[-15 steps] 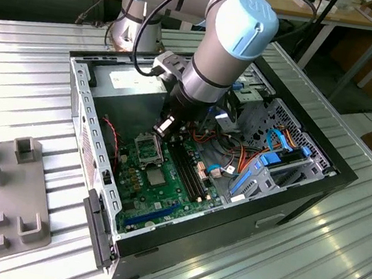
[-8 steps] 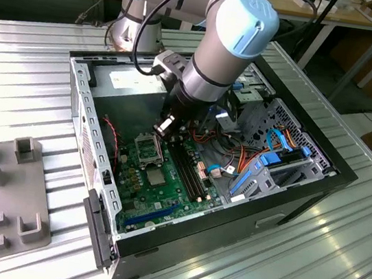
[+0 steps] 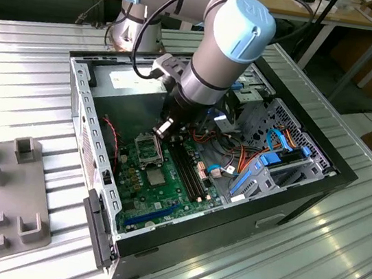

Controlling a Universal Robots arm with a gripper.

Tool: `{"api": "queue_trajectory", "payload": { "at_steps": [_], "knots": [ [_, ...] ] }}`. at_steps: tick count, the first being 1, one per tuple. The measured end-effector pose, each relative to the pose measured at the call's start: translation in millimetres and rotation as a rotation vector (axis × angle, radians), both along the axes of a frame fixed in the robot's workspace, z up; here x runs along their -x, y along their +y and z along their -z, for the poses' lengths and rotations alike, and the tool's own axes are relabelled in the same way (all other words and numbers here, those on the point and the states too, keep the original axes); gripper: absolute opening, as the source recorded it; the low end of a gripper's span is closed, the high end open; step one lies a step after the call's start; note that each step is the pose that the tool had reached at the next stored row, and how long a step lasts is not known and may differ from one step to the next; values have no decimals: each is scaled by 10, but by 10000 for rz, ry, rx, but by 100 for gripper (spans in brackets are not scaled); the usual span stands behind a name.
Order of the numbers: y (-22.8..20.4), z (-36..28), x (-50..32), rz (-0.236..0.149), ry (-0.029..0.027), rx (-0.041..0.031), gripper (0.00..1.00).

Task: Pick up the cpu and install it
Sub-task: 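Close the cpu cover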

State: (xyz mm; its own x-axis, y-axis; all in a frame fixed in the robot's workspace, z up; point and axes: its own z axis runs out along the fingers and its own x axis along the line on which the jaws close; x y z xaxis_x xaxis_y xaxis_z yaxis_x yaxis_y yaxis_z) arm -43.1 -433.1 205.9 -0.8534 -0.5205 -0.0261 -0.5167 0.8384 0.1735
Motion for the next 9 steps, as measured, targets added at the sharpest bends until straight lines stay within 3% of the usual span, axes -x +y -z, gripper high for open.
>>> {"api": "queue_trajectory", "payload": {
  "at_steps": [9],
  "knots": [
    [-1, -16, 50, -208, 0, 1, 11]
  ]
}}
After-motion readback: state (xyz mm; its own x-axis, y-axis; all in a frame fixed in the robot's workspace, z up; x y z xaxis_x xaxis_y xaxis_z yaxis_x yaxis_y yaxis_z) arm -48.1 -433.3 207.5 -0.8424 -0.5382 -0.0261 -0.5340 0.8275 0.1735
